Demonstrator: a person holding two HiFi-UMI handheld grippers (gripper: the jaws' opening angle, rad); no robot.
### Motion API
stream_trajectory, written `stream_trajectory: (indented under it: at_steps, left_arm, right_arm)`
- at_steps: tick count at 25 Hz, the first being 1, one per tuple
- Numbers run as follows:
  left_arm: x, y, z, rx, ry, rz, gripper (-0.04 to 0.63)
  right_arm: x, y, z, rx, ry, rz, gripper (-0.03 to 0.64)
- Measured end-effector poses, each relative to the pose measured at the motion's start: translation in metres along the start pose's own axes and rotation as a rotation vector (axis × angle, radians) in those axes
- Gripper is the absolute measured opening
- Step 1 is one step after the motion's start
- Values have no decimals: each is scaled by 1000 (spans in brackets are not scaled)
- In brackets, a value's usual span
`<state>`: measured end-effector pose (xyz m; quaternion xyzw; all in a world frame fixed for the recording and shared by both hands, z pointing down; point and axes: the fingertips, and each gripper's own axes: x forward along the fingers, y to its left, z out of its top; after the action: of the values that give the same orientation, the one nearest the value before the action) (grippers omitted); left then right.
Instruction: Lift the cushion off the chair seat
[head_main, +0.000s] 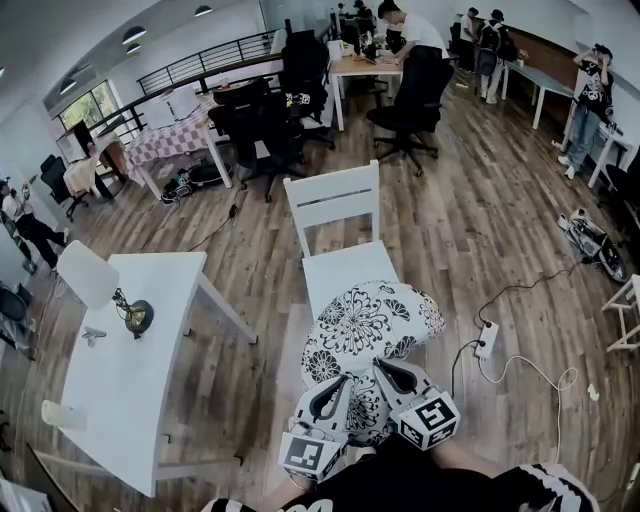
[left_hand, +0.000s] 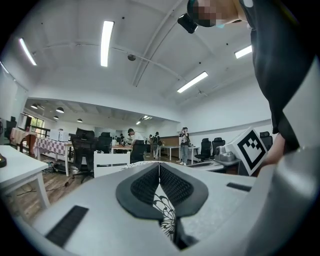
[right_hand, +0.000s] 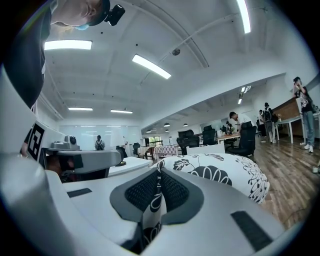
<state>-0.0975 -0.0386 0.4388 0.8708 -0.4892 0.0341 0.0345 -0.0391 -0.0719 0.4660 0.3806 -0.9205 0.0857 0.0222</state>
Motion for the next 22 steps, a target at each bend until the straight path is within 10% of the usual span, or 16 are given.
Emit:
stream_trajectory:
  at_steps: [22]
  left_arm:
    - [-47,-144,4,6,-33,10,6]
  right_arm:
    - [-150,20,-14,-13,-7,41,31]
